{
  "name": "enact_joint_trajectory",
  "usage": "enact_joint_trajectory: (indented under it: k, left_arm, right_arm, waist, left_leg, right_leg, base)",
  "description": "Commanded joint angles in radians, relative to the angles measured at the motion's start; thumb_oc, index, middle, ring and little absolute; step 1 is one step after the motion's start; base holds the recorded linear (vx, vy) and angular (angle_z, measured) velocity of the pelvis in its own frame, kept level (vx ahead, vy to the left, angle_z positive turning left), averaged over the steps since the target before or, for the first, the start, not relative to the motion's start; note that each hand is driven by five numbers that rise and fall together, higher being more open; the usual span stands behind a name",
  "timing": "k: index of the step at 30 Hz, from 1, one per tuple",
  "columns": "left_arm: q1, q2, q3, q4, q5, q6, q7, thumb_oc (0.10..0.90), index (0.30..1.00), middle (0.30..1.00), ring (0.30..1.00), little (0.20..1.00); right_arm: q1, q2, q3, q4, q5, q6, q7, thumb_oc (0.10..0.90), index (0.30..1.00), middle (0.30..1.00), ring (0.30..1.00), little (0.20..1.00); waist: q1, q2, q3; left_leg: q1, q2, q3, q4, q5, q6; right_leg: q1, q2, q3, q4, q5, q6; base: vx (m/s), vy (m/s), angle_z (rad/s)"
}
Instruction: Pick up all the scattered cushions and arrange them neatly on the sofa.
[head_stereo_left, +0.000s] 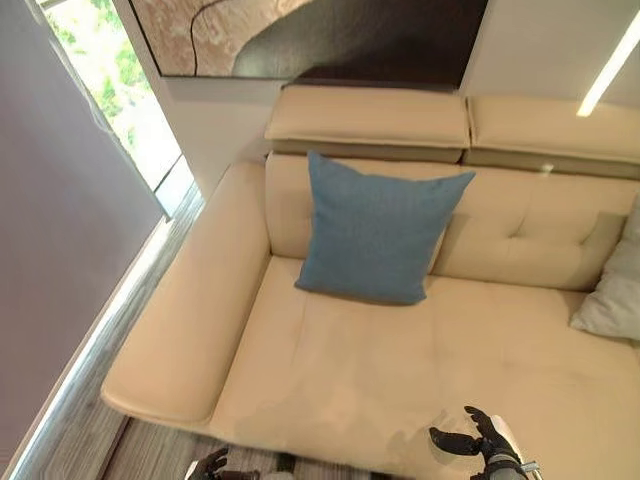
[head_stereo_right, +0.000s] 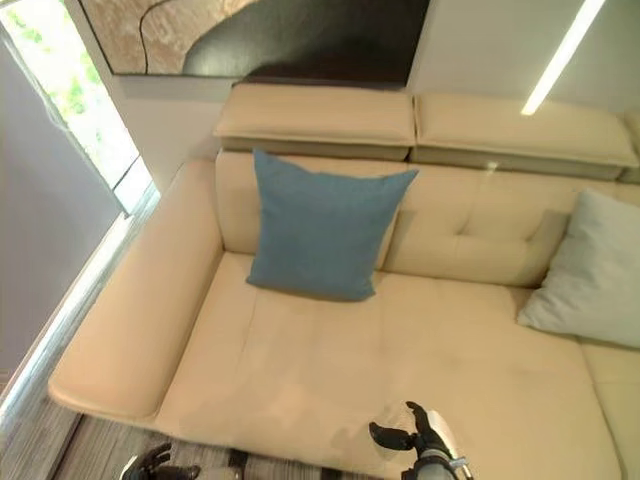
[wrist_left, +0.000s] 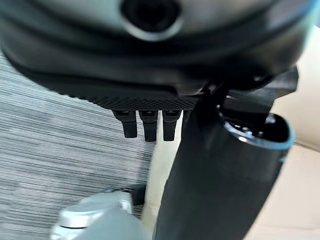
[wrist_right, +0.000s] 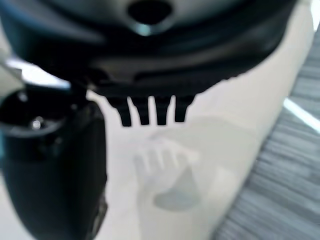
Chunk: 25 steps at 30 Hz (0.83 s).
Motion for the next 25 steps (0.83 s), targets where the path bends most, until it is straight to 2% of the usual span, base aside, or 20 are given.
enact_joint_trajectory:
  k: [1, 3, 6, 7, 9, 10, 13, 14, 15, 16, 17, 19, 20, 21, 22, 25]
  left_arm:
    - [-0.011, 0.034, 0.021, 0.036, 0.058, -0.025, 0.047, 0.8, 0.9, 0.9, 0.9, 0.9]
    - [-0.008, 0.028, 0.027, 0.033, 0.045, -0.025, 0.056, 0.8, 0.9, 0.9, 0.9, 0.9]
    - [-0.018, 0.023, 0.009, 0.016, 0.056, -0.021, 0.065, 0.8, 0.9, 0.9, 0.9, 0.9]
    - [-0.025, 0.023, 0.006, 0.013, 0.066, -0.018, 0.07, 0.8, 0.9, 0.9, 0.9, 0.9]
    - [-0.037, 0.022, -0.002, 0.01, 0.075, -0.018, 0.077, 0.8, 0.9, 0.9, 0.9, 0.9]
    - [-0.056, 0.023, -0.009, 0.008, 0.078, -0.022, 0.094, 0.8, 0.9, 0.9, 0.9, 0.9]
    - [-0.076, 0.036, -0.003, 0.01, 0.078, -0.023, 0.106, 0.8, 0.9, 0.9, 0.9, 0.9]
    - [-0.081, 0.04, -0.001, 0.01, 0.074, -0.023, 0.107, 0.8, 0.9, 0.9, 0.9, 0.9]
    - [-0.091, 0.052, 0.001, 0.022, 0.065, -0.019, 0.107, 0.8, 0.9, 0.9, 0.9, 0.9]
    - [-0.091, 0.056, 0.004, 0.032, 0.066, -0.017, 0.109, 0.8, 0.9, 0.9, 0.9, 0.9]
    - [-0.084, 0.059, 0.008, 0.05, 0.069, -0.01, 0.105, 0.8, 0.9, 0.9, 0.9, 0.9]
    - [-0.077, 0.063, 0.015, 0.062, 0.063, -0.006, 0.096, 0.8, 0.9, 0.9, 0.9, 0.9]
    - [-0.07, 0.065, 0.01, 0.065, 0.054, -0.005, 0.091, 0.8, 0.9, 0.9, 0.9, 0.9]
    - [-0.071, 0.062, 0.013, 0.064, 0.048, -0.006, 0.087, 0.8, 0.9, 0.9, 0.9, 0.9]
    - [-0.069, 0.054, 0.01, 0.063, 0.044, -0.006, 0.086, 0.8, 0.9, 0.9, 0.9, 0.9]
    - [-0.077, 0.05, 0.0, 0.07, 0.06, 0.0, 0.076, 0.8, 0.9, 0.9, 0.9, 0.9]
  right_arm:
    - [-0.063, -0.011, -0.005, -0.022, 0.008, -0.015, -0.022, 0.8, 0.9, 0.9, 0.9, 0.9]
    - [-0.07, -0.025, -0.007, -0.049, 0.009, -0.013, -0.008, 0.8, 0.9, 0.9, 0.9, 0.9]
    - [-0.061, -0.033, -0.013, -0.052, 0.002, -0.013, -0.013, 0.8, 0.9, 0.9, 0.9, 0.9]
    - [-0.062, -0.027, -0.01, -0.032, -0.006, -0.009, -0.012, 0.8, 0.9, 0.9, 0.9, 0.9]
    - [-0.069, -0.018, -0.008, -0.004, -0.012, -0.004, -0.019, 0.8, 0.9, 0.9, 0.9, 0.9]
    - [-0.084, -0.004, 0.0, 0.021, -0.017, 0.004, -0.027, 0.8, 0.9, 0.9, 0.9, 0.9]
    - [-0.104, 0.014, 0.009, 0.032, -0.022, 0.014, -0.027, 0.8, 0.9, 0.9, 0.9, 0.9]
    - [-0.111, 0.018, 0.012, 0.039, -0.021, 0.019, -0.027, 0.8, 0.9, 0.9, 0.9, 0.9]
    - [-0.132, 0.02, 0.027, 0.059, -0.017, 0.023, -0.024, 0.8, 0.9, 0.9, 0.9, 0.9]
    - [-0.14, 0.019, 0.033, 0.065, -0.017, 0.021, -0.025, 0.8, 0.9, 0.9, 0.9, 0.9]
    - [-0.147, 0.018, 0.041, 0.082, -0.019, 0.017, -0.023, 0.8, 0.9, 0.9, 0.9, 0.9]
    - [-0.151, 0.022, 0.042, 0.109, -0.018, 0.017, -0.017, 0.8, 0.9, 0.9, 0.9, 0.9]
    - [-0.15, 0.031, 0.039, 0.133, -0.014, 0.022, -0.014, 0.8, 0.9, 0.9, 0.9, 0.9]
    - [-0.15, 0.035, 0.046, 0.152, -0.011, 0.024, -0.009, 0.8, 0.9, 0.9, 0.9, 0.9]
    - [-0.154, 0.038, 0.06, 0.174, -0.015, 0.028, -0.009, 0.8, 0.9, 0.9, 0.9, 0.9]
    - [-0.147, 0.034, 0.052, 0.199, -0.002, 0.027, -0.005, 0.8, 0.9, 0.9, 0.9, 0.9]
  waist:
    - [-0.03, -0.123, 0.013]
    - [-0.05, -0.109, 0.001]
    - [-0.069, -0.098, 0.002]
    - [-0.078, -0.098, 0.002]
    - [-0.081, -0.102, 0.01]
    - [-0.075, -0.114, 0.024]
    - [-0.062, -0.128, 0.048]
    - [-0.064, -0.128, 0.057]
    - [-0.054, -0.126, 0.077]
    - [-0.047, -0.125, 0.078]
    - [-0.031, -0.111, 0.072]
    - [-0.018, -0.102, 0.056]
    - [0.006, -0.12, 0.028]
    - [0.011, -0.132, 0.001]
    - [0.008, -0.135, -0.014]
    - [-0.007, -0.131, -0.029]
  left_leg:
    - [0.16, -0.093, -0.013, 0.353, -0.289, 0.19]
    - [0.231, -0.084, -0.034, 0.306, -0.294, 0.184]
    - [0.275, -0.091, -0.033, 0.232, -0.314, 0.187]
    - [0.295, -0.107, -0.025, 0.175, -0.36, 0.204]
    - [0.302, -0.127, -0.019, 0.14, -0.389, 0.226]
    - [0.29, -0.158, -0.03, 0.13, -0.392, 0.245]
    - [0.274, -0.186, -0.032, 0.111, -0.375, 0.266]
    - [0.266, -0.186, -0.032, 0.111, -0.366, 0.272]
    - [0.243, -0.185, -0.017, 0.112, -0.345, 0.286]
    - [0.231, -0.187, -0.009, 0.11, -0.331, 0.293]
    - [0.223, -0.175, 0.012, 0.095, -0.312, 0.303]
    - [0.21, -0.161, 0.032, 0.089, -0.296, 0.308]
    - [0.192, -0.159, 0.067, 0.095, -0.287, 0.295]
    - [0.178, -0.156, 0.08, 0.102, -0.283, 0.288]
    - [0.185, -0.144, 0.09, 0.096, -0.28, 0.28]
    - [0.213, -0.128, 0.102, 0.069, -0.268, 0.263]
  right_leg:
    - [0.006, -0.066, 0.024, -0.001, -0.073, 0.125]
    - [-0.011, -0.058, 0.026, -0.001, -0.056, 0.131]
    - [-0.036, -0.064, 0.027, 0.007, -0.026, 0.145]
    - [-0.06, -0.076, 0.03, 0.014, -0.002, 0.155]
    - [-0.088, -0.094, 0.033, 0.015, 0.025, 0.17]
    - [-0.121, -0.115, 0.035, 0.01, 0.056, 0.193]
    - [-0.151, -0.138, 0.035, 0.011, 0.065, 0.218]
    - [-0.162, -0.141, 0.045, 0.028, 0.06, 0.223]
    - [-0.158, -0.132, 0.078, 0.112, 0.021, 0.211]
    - [-0.15, -0.139, 0.07, 0.154, 0.003, 0.2]
    - [-0.118, -0.144, 0.046, 0.249, -0.045, 0.174]
    - [-0.081, -0.148, 0.036, 0.325, -0.093, 0.16]
    - [0.018, -0.144, 0.022, 0.251, -0.116, 0.159]
    - [0.058, -0.127, 0.026, 0.174, -0.12, 0.167]
    - [0.069, -0.102, 0.045, 0.114, -0.109, 0.165]
    - [0.108, -0.077, 0.054, 0.04, -0.102, 0.159]
  base:
    - [-0.21, 0.121, 0.08]
    - [-0.14, 0.126, 0.03]
    - [-0.17, 0.152, 0.22]
    - [-0.28, 0.229, 0.17]
    - [-0.31, 0.222, -0.03]
    - [-0.39, 0.227, -0.16]
    - [-0.34, 0.141, -0.4]
    - [-0.43, 0.079, -0.44]
    - [-0.42, 0.052, -0.34]
    - [-0.48, 0.05, -0.56]
    - [-0.32, 0.021, -0.48]
    - [-0.24, -0.057, -0.71]
    - [-0.16, -0.194, -0.64]
    - [-0.09, -0.281, -0.58]
    - [0.01, -0.211, -0.97]
    - [0.04, -0.16, -0.82]
